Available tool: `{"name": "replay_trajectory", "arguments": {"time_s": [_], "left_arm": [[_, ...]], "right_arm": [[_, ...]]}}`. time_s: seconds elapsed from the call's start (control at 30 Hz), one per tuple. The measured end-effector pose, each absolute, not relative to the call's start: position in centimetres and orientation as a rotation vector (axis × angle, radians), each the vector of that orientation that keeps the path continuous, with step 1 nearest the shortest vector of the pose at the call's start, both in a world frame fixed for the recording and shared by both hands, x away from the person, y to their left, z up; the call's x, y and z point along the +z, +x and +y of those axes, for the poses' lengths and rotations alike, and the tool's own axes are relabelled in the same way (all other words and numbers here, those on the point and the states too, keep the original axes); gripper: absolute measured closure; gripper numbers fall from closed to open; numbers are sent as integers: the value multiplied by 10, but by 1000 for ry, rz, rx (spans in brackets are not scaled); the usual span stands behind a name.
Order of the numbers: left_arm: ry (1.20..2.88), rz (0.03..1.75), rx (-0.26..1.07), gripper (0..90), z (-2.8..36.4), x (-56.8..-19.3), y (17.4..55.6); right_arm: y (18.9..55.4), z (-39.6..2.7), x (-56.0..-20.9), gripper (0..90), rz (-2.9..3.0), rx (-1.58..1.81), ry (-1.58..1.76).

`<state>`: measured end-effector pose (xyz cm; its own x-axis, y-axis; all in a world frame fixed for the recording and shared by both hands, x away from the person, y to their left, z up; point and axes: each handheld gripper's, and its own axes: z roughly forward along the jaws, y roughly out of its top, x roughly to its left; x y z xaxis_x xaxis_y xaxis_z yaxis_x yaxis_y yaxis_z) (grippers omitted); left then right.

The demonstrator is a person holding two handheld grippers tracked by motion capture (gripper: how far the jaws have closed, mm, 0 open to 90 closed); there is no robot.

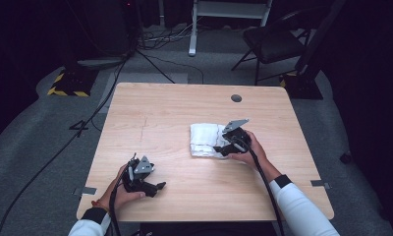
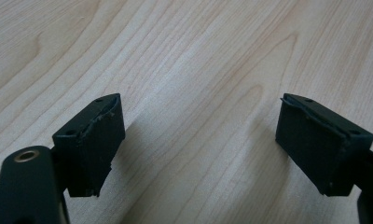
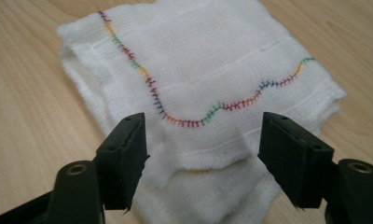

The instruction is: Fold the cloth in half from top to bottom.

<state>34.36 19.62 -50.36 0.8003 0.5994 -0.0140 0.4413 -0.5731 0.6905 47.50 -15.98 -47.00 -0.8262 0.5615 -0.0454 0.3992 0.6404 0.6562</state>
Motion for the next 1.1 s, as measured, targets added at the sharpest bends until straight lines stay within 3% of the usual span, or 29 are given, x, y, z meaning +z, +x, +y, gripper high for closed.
{"name": "replay_trajectory", "arguments": {"time_s": [0.53, 1.1], "left_arm": [[2271, 776, 293, 159, 196, -504, 343], [2271, 779, 293, 159, 196, -504, 342]], "right_arm": [[439, -203, -443, 320, 2673, 883, 705], [399, -239, -450, 313, 2644, 797, 679]]}}
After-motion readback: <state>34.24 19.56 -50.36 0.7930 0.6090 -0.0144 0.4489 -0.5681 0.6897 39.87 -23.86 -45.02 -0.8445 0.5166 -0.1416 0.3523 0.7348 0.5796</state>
